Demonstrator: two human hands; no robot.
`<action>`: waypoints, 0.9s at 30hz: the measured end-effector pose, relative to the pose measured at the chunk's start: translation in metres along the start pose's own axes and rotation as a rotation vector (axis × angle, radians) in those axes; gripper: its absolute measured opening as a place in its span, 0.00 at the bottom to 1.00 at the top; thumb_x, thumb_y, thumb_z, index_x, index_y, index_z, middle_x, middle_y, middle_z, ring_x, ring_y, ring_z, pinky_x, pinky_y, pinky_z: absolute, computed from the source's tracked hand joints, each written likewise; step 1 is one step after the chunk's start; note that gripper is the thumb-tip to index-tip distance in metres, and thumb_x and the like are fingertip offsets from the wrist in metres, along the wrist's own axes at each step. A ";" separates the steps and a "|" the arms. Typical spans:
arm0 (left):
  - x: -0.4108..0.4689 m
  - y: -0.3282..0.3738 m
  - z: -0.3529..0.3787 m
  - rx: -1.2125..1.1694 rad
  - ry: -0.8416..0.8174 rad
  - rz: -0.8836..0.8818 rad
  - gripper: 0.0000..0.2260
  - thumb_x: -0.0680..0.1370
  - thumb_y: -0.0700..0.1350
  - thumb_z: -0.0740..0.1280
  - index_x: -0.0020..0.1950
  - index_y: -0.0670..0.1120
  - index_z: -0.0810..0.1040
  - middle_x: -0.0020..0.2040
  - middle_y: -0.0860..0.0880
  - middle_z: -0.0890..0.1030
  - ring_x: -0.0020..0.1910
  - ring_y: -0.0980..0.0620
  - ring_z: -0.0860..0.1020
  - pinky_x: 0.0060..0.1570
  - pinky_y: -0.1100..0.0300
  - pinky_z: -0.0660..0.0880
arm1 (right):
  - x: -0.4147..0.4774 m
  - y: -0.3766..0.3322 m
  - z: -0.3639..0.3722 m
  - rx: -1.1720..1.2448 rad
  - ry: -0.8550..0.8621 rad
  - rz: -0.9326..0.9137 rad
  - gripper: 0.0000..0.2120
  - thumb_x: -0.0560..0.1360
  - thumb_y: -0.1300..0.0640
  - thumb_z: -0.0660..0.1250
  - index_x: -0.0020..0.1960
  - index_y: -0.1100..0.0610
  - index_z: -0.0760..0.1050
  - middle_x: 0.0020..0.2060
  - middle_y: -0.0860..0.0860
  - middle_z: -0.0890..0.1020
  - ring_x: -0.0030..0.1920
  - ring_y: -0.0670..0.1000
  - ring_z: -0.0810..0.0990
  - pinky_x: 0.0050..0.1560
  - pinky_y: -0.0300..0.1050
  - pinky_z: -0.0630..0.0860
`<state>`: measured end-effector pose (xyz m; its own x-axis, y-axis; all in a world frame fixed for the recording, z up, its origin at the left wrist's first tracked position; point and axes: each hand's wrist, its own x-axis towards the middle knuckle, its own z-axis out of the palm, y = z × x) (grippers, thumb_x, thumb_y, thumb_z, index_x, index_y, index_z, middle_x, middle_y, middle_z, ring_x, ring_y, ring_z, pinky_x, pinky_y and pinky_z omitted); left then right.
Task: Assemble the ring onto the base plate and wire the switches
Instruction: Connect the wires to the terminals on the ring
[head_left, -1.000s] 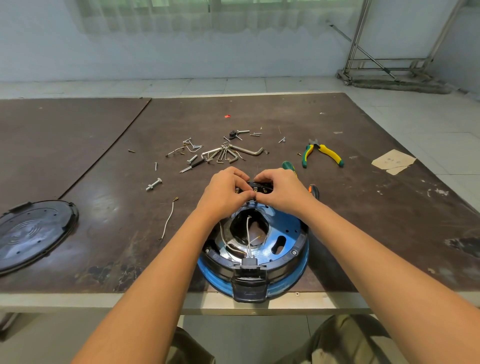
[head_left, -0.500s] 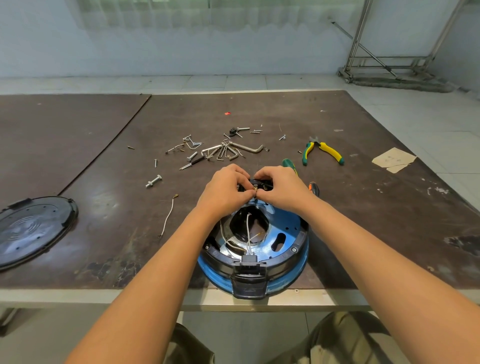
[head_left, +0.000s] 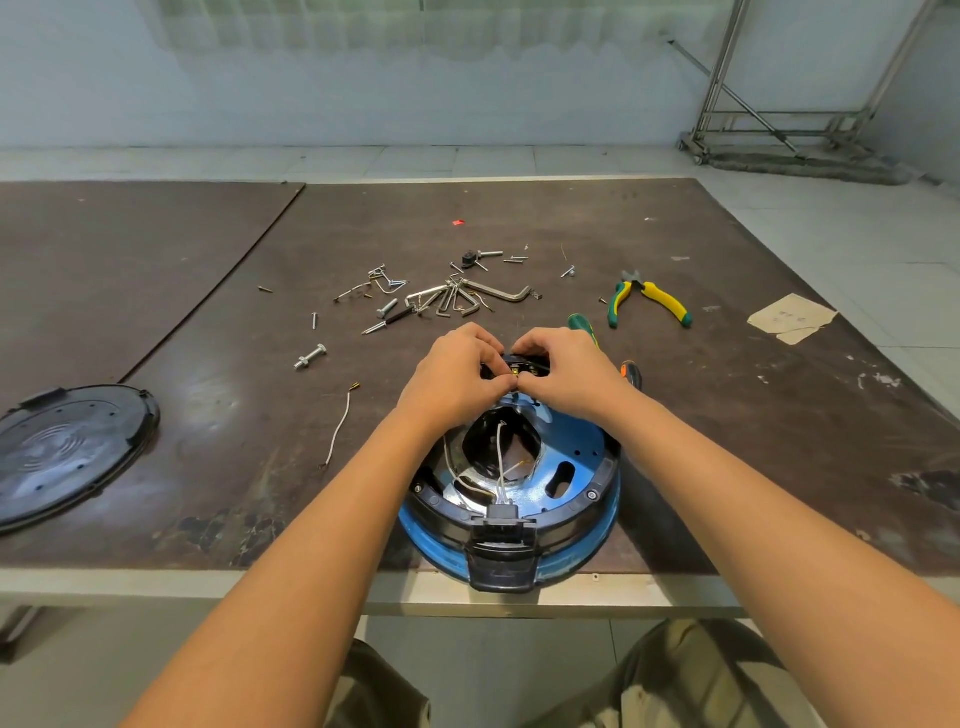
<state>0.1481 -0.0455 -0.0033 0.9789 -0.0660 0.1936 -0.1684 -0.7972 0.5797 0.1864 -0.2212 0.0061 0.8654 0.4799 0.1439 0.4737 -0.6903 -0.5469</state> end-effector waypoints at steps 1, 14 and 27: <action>0.000 0.000 0.000 -0.004 0.002 0.001 0.01 0.73 0.52 0.74 0.41 0.57 0.84 0.53 0.59 0.75 0.52 0.58 0.75 0.50 0.51 0.76 | 0.000 0.000 0.000 0.001 0.004 0.003 0.20 0.74 0.52 0.72 0.66 0.54 0.78 0.58 0.50 0.82 0.58 0.49 0.80 0.60 0.52 0.80; 0.001 -0.002 0.001 0.012 0.007 0.004 0.02 0.74 0.52 0.73 0.44 0.56 0.85 0.54 0.60 0.76 0.50 0.59 0.74 0.45 0.54 0.74 | 0.002 0.002 0.000 -0.008 -0.005 -0.017 0.20 0.73 0.52 0.74 0.64 0.54 0.79 0.55 0.50 0.83 0.55 0.48 0.81 0.58 0.51 0.81; 0.002 -0.003 0.004 0.027 0.016 0.000 0.03 0.75 0.52 0.73 0.44 0.55 0.85 0.53 0.60 0.75 0.50 0.59 0.74 0.48 0.54 0.75 | 0.003 0.004 0.002 -0.017 0.016 -0.025 0.19 0.74 0.50 0.73 0.63 0.53 0.78 0.55 0.49 0.83 0.55 0.48 0.80 0.57 0.51 0.81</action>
<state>0.1508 -0.0451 -0.0076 0.9769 -0.0564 0.2063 -0.1649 -0.8129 0.5586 0.1902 -0.2213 0.0031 0.8555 0.4886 0.1711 0.4982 -0.6872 -0.5287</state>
